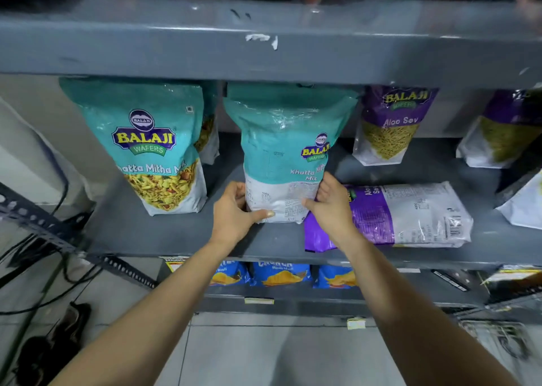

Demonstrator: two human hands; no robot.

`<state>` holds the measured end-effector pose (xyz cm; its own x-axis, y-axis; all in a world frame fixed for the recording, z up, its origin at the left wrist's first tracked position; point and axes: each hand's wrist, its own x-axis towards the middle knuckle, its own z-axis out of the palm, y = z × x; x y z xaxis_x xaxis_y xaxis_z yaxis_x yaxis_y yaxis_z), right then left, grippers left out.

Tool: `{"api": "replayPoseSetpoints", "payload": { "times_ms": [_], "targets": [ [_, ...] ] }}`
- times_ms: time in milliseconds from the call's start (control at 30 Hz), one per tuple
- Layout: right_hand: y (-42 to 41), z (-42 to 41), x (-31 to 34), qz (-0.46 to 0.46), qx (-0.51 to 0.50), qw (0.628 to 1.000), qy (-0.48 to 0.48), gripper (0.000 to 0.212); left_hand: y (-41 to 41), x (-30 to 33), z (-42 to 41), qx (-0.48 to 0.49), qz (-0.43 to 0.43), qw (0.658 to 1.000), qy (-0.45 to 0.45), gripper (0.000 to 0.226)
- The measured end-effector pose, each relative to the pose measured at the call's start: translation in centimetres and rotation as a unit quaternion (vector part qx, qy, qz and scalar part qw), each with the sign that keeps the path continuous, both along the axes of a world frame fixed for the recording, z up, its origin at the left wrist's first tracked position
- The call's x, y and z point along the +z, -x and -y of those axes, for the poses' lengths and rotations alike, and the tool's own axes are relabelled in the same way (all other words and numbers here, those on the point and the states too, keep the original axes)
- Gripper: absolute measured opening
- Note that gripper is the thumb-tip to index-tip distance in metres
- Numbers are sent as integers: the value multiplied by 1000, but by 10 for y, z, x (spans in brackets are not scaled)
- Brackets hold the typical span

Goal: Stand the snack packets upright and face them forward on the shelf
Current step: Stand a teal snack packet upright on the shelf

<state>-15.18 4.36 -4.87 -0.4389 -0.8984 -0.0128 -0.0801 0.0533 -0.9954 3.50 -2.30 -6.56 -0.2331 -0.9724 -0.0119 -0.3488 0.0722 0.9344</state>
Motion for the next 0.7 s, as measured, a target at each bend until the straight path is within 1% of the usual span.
{"api": "replayPoseSetpoints", "payload": {
  "times_ms": [167,233,300,333,367,400,433,467,500,567,600,633,700],
  "targets": [
    [19,5,-9,63,-12,997,-47,56,-10,-5,4,7,33,999,35,67],
    [23,10,-15,71,-12,995,-74,49,-12,-6,6,12,20,1000,16,65],
    [23,14,-18,44,5,994,-96,45,-11,-4,4,22,2,1000,-9,63],
    [22,15,-17,40,19,994,-101,43,-10,-2,1,23,-12,999,-24,58],
    [22,15,-17,50,33,993,-101,42,-10,-3,-1,14,-33,998,-41,54],
    [22,15,-16,59,49,992,-101,41,-9,-3,-3,-10,-45,997,-64,56],
    [23,14,-16,61,64,991,-98,41,-8,-5,-5,-48,-42,995,-80,64],
    [23,13,-15,49,77,991,-98,44,-7,-6,-7,-87,-20,993,-82,76],
    [23,12,-15,32,92,991,-94,52,-6,-8,-7,-117,2,991,-71,89],
    [20,11,-11,-3,118,989,-91,81,-3,-7,-6,-158,53,986,-31,112],
    [18,12,-10,-12,135,987,-87,90,0,-4,-8,-173,80,982,-14,119],
    [16,13,-9,-2,147,986,-84,93,3,-2,-10,-177,98,979,-1,121],
    [11,14,-5,11,151,985,-81,99,10,2,-12,-162,90,983,2,113]
  ]
}}
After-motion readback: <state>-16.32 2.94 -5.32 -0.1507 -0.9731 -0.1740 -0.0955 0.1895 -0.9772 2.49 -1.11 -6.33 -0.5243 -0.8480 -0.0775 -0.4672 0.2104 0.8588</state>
